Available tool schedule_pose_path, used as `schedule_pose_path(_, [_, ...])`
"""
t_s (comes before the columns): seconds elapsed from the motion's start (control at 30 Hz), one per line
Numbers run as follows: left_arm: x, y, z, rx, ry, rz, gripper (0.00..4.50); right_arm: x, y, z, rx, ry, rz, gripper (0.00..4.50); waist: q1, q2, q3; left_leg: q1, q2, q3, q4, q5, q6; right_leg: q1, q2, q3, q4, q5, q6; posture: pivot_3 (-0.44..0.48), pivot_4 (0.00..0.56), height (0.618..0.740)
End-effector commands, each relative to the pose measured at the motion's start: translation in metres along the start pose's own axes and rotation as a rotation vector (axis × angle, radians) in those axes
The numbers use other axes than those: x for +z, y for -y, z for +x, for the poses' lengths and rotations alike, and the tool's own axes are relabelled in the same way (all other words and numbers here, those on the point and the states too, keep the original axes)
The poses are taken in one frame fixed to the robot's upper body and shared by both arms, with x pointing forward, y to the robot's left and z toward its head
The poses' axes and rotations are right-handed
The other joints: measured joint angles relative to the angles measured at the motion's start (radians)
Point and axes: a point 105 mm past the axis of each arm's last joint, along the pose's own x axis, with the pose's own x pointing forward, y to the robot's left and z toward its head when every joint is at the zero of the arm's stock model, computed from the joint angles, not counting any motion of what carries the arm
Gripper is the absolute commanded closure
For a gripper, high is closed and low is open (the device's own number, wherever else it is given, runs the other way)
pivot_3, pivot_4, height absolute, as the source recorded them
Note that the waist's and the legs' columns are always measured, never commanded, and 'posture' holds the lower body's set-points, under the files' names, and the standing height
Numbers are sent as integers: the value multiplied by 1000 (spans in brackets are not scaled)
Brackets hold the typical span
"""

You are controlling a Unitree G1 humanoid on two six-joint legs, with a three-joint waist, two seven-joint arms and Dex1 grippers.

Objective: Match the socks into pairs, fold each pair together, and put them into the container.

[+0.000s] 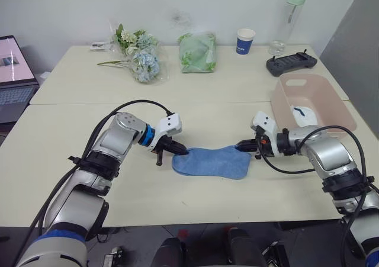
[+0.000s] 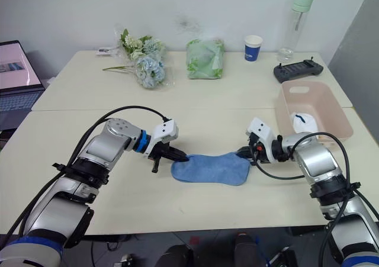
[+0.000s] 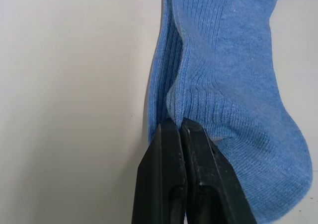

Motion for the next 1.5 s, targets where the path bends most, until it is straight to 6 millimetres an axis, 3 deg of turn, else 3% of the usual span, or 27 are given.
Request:
schedule_pose_path(0.03, [3, -3, -7, 21, 6, 30, 4500, 14, 4, -4, -24, 39, -36, 4484, -1, 0, 0, 0, 0, 0, 0, 0, 0, 0, 0, 0, 0, 0, 0, 0, 150, 740])
schedule_pose_path(0.4, [6, -3, -5, 24, 20, 48, 4500, 12, 7, -5, -34, 31, -43, 4484, -4, 0, 0, 0, 0, 0, 0, 0, 0, 0, 0, 0, 0, 0, 0, 0, 150, 740])
schedule_pose_path(0.43, [7, -3, -5, 20, 29, 56, 4500, 12, 7, -5, -36, 31, -48, 4260, -4, 0, 0, 0, 0, 0, 0, 0, 0, 0, 0, 0, 0, 0, 0, 0, 150, 740])
schedule_pose_path(0.53, [10, -4, -7, 33, 50, 65, 3856, 17, 14, -9, -71, 58, -51, 3459, -4, 0, 0, 0, 0, 0, 0, 0, 0, 0, 0, 0, 0, 0, 0, 0, 150, 740])
schedule_pose_path(0.67, [12, -7, -11, 66, 65, 72, 2642, 26, 22, -16, -117, 108, -44, 2090, -4, 0, 0, 0, 0, 0, 0, 0, 0, 0, 0, 0, 0, 0, 0, 0, 150, 740])
schedule_pose_path(0.9, [22, -1, -19, 112, 144, 121, 418, 42, 15, -28, -128, 205, -131, 2082, -7, 0, 0, 0, 0, 0, 0, 0, 0, 0, 0, 0, 0, 0, 0, 0, 150, 740])
schedule_pose_path(0.97, [40, 0, -20, 149, 247, 167, 11, 49, 0, -27, -80, 245, -141, 2082, -6, 0, 0, -1, 0, -1, 0, 0, 0, -1, 0, 0, 0, 0, 0, 0, 150, 740])
schedule_pose_path(1.07, [54, 5, -17, 183, 317, 196, 11, 49, -18, -19, -50, 264, -196, 2082, -3, 0, 0, -1, 0, -3, 1, 0, 0, -1, 0, 0, 1, 0, 0, 0, 150, 740])
schedule_pose_path(1.17, [60, 17, -8, 189, 370, 256, 578, 46, -36, -5, -42, 288, -241, 2989, -3, 0, 0, -1, 0, -5, 1, 0, 0, 0, -1, 1, 0, 0, 0, 0, 150, 740])
schedule_pose_path(1.3, [60, 28, 3, 206, 433, 239, 1812, 36, -48, 10, -53, 280, -264, 4469, -4, 0, 0, -1, 0, -6, 1, 0, 0, -1, -1, 1, 1, 0, 0, 0, 150, 740])
schedule_pose_path(1.5, [34, 32, 23, 241, 371, 195, 3734, 12, -42, 30, -139, 222, -257, 4500, -3, 0, -1, 0, 0, -7, 1, 0, 0, 0, 0, 1, 2, 0, 0, 0, 150, 740])
